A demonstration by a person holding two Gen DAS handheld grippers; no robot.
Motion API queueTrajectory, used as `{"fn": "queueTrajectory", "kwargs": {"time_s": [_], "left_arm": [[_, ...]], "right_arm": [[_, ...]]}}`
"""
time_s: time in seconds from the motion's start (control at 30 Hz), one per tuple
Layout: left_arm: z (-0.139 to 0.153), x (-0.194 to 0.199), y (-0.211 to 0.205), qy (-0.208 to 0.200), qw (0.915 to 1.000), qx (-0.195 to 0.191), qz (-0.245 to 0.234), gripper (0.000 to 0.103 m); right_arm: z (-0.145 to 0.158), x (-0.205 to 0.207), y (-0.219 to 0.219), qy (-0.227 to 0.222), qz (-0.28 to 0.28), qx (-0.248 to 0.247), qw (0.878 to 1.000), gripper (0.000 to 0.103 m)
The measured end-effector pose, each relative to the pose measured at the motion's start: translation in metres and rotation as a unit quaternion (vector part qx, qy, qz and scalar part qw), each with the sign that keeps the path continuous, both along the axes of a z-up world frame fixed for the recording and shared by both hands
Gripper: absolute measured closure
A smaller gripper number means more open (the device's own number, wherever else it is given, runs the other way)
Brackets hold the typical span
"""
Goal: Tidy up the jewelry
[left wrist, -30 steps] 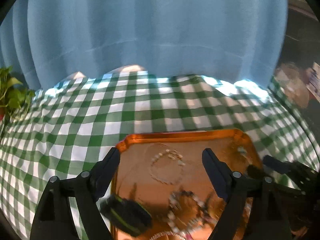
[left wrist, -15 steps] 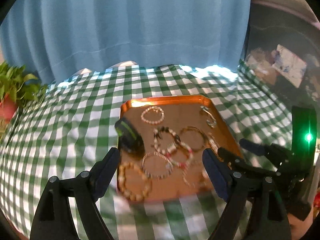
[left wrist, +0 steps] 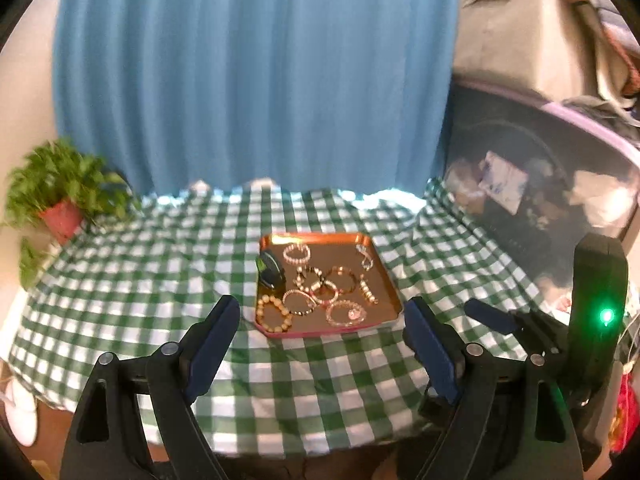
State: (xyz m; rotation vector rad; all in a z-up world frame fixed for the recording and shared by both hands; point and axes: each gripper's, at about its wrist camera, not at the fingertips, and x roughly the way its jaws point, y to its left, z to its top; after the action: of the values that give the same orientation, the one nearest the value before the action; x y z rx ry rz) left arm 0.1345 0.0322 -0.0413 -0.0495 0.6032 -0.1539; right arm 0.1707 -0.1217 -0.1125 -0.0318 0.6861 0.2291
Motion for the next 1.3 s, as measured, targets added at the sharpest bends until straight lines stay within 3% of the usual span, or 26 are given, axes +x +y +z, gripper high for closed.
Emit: {"fn": "queueTrajectory", "kwargs": {"time_s": [0.13,0.23,0.43,0.5,0.7,0.77,1.3], "left_arm": [[0.018,-0.038,-0.002,0.004,0.9997,-0.010,0.023,0.016],[0.024,-0.062,-0.012,0.020,0.9978,0.013,0.063,0.016],[0.024,-0.105,-0.037,0.022,0.9942,0.059,0.087,0.013],[0.023,-0.112,-0.039,0.026,0.9928,0.059,0.101,0.010],[0.021,-0.120,-0.052,0.056,0.9902,0.080,0.100,0.007],[0.021,-0.124,-0.054,0.050,0.9900,0.088,0.098,0.006],[0.027,-0.125,-0.053,0.062,0.9873,0.098,0.109,0.004]], "right_arm": [[0.021,-0.048,-0.001,-0.004,0.012,0.038,0.999,0.031],[0.029,-0.072,0.000,0.004,0.004,0.033,0.999,0.031],[0.041,-0.109,-0.007,0.000,-0.016,0.035,0.999,0.030],[0.045,-0.117,-0.011,-0.002,-0.024,0.035,0.999,0.030],[0.043,-0.134,-0.020,0.019,-0.042,0.044,0.998,0.029],[0.045,-0.141,-0.015,0.014,-0.035,0.024,0.999,0.029],[0.050,-0.152,-0.016,0.020,-0.041,0.043,0.998,0.029]]}}
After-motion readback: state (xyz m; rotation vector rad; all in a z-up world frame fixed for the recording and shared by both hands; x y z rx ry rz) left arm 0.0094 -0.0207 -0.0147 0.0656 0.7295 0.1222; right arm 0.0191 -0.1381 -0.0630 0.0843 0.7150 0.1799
